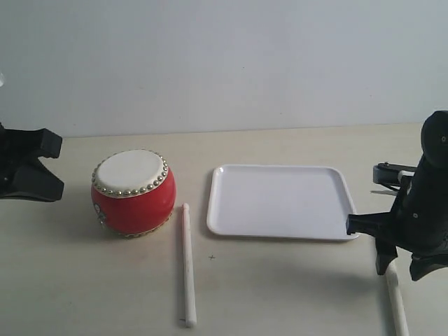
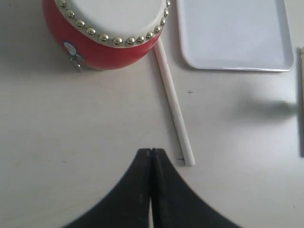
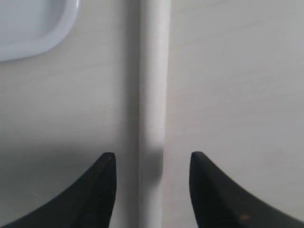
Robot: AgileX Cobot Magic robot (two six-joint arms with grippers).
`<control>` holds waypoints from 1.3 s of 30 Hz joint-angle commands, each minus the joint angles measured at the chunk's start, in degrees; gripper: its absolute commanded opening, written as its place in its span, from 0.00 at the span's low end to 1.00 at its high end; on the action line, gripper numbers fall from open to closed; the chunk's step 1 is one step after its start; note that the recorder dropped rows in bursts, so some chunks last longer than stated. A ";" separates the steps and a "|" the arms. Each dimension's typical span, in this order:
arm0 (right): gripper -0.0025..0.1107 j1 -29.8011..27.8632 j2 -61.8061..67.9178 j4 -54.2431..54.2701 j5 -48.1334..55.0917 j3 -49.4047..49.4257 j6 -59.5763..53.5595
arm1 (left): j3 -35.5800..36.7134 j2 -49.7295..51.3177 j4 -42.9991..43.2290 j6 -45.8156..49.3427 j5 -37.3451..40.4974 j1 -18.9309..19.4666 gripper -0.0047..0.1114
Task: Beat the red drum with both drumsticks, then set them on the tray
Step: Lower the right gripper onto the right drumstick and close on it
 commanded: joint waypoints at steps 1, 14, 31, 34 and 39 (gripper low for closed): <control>0.44 0.91 -1.63 1.50 -0.79 1.66 0.81 | -0.48 -0.03 0.95 -0.52 -0.55 -0.29 0.04; 0.39 2.14 -3.49 -6.00 -4.94 6.60 6.47 | -0.48 -0.03 0.72 -0.52 -0.76 -0.29 0.04; 0.39 2.14 -0.44 -1.18 -2.59 5.85 1.67 | -0.48 -0.03 0.61 -0.52 -2.49 -0.29 0.04; 0.39 2.14 0.48 -1.18 -1.52 4.79 1.21 | -0.48 -0.03 0.61 -0.52 -2.38 -0.29 0.04; 0.38 2.14 0.52 -0.49 0.82 3.01 0.29 | -0.48 -0.03 0.84 -0.52 -2.37 -0.29 0.04</control>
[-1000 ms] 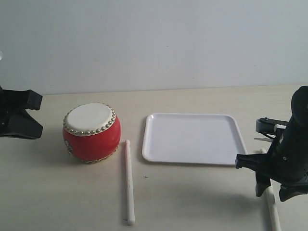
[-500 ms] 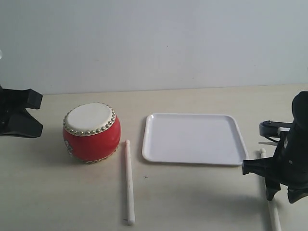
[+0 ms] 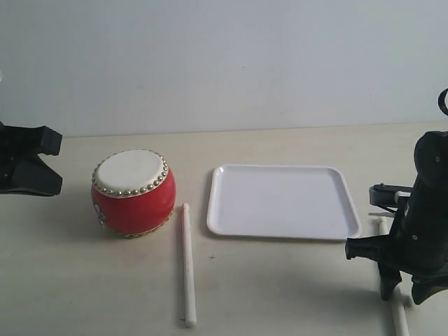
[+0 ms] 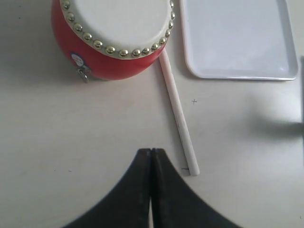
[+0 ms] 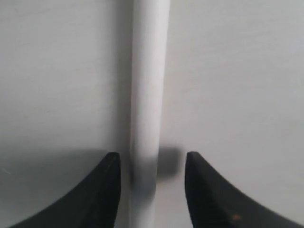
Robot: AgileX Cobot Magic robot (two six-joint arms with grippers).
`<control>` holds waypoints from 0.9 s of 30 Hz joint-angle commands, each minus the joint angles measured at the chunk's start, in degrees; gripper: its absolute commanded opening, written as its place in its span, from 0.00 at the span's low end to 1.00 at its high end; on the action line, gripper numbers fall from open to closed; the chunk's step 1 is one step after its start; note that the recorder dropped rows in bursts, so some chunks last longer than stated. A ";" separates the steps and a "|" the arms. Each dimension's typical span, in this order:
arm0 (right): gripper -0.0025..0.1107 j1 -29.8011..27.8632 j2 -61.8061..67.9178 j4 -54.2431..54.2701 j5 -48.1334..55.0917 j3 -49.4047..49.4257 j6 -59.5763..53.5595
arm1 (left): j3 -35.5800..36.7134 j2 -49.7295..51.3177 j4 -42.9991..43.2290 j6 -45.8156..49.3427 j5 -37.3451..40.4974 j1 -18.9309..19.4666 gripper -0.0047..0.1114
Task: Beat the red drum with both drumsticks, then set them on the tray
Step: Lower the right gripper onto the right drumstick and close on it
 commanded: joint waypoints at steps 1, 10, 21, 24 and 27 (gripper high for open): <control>0.37 0.09 0.35 0.69 1.13 -0.86 -0.66 | -0.48 -0.03 0.02 -0.30 -0.42 -0.29 0.04; 0.28 0.09 2.33 1.16 2.02 -0.86 -1.05 | -0.48 -0.03 0.01 -0.30 -0.19 -0.29 0.04; 0.02 0.09 -1.33 0.00 3.55 -0.86 -3.43 | -0.48 -0.03 0.64 -0.02 1.81 -0.29 0.04; 0.02 0.09 -5.74 3.20 6.21 -0.74 -9.63 | -0.48 -0.03 1.33 0.31 2.71 -0.29 0.04; 0.02 0.09 -10.74 5.33 10.22 0.33 -15.85 | -0.48 -0.03 1.42 0.61 3.79 -0.29 0.04</control>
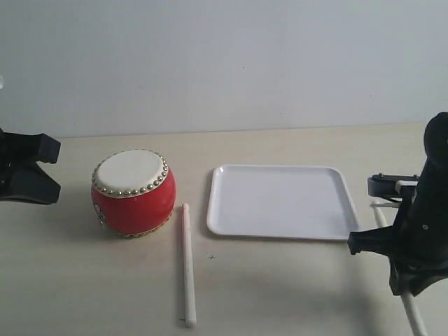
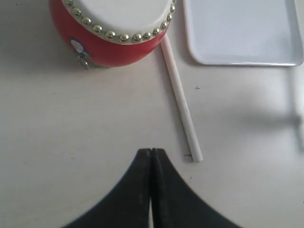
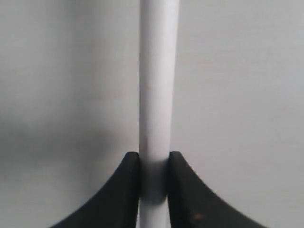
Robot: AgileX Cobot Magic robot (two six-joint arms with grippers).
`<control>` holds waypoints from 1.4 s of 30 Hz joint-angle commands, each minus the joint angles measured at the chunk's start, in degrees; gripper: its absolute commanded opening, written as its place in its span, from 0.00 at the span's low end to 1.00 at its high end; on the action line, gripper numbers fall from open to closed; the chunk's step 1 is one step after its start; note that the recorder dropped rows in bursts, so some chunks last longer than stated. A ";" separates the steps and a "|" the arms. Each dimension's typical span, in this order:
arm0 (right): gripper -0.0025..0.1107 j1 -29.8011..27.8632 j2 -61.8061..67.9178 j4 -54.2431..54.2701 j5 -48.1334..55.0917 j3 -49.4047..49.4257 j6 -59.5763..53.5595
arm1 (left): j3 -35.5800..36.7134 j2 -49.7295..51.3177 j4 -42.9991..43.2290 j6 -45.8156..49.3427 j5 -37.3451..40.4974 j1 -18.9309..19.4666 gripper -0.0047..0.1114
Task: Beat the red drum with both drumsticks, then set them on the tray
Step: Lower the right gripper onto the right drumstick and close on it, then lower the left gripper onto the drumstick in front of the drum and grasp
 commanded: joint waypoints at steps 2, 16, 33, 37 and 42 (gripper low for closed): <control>0.02 0.09 -9.78 2.67 6.86 2.61 -10.40 | -0.48 -0.03 0.54 1.72 2.91 -0.29 0.04; 0.02 0.09 -23.16 3.65 15.81 8.20 -19.78 | -0.48 1.64 -3.28 2.47 7.12 -4.23 0.04; 0.02 0.09 -23.05 7.65 3.94 8.20 -24.61 | -8.79 24.64 11.69 -31.55 -1.50 -26.09 0.34; 0.02 0.09 -23.05 7.80 2.93 8.20 -25.68 | -12.45 26.22 23.55 -42.19 1.06 -28.97 0.34; 0.02 0.09 -23.05 9.65 1.67 8.20 -26.94 | -17.01 30.30 21.62 -43.25 0.86 -29.57 0.34</control>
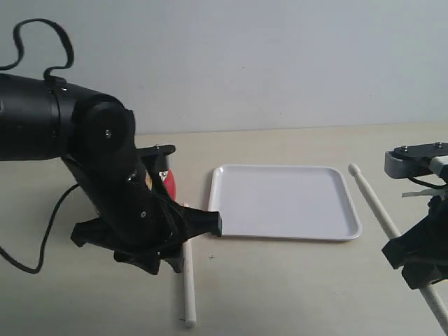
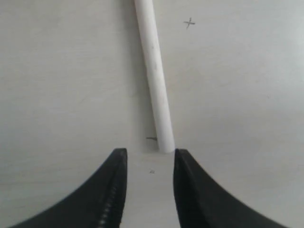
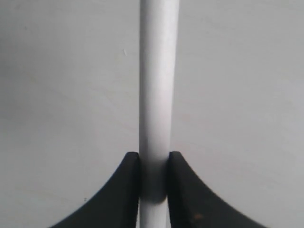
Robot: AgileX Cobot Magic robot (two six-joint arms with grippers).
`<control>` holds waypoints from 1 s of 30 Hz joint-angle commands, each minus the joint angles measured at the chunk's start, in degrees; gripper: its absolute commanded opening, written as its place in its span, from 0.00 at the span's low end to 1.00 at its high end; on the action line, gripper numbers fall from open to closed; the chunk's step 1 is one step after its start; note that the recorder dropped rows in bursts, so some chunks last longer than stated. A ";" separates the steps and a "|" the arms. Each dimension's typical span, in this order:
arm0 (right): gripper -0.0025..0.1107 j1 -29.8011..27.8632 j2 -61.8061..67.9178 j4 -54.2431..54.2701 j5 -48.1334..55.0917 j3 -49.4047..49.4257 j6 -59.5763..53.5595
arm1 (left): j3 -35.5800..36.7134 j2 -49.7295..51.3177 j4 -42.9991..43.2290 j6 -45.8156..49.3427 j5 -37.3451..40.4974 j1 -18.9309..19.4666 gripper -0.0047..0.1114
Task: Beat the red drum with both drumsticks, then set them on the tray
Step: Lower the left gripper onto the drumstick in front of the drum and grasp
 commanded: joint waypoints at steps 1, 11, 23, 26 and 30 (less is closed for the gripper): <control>0.02 0.09 -0.26 1.48 -1.35 0.14 -1.57 | -4.34 3.77 -0.01 -2.86 0.32 -0.60 0.34; 0.02 0.09 -0.26 1.48 -1.24 0.14 -1.71 | -11.01 12.68 0.10 -5.88 3.86 -0.60 0.34; 0.02 0.09 -0.26 1.58 -1.26 0.14 -2.02 | -11.41 15.98 0.22 -8.88 2.68 -0.40 0.34; 0.02 0.09 -0.26 1.58 -1.26 0.14 -2.02 | -11.41 16.63 0.22 -8.88 1.67 -0.40 0.34; 0.02 0.09 -0.26 1.58 -1.26 0.14 -2.02 | -11.41 17.56 0.22 -8.88 1.82 -0.28 0.34</control>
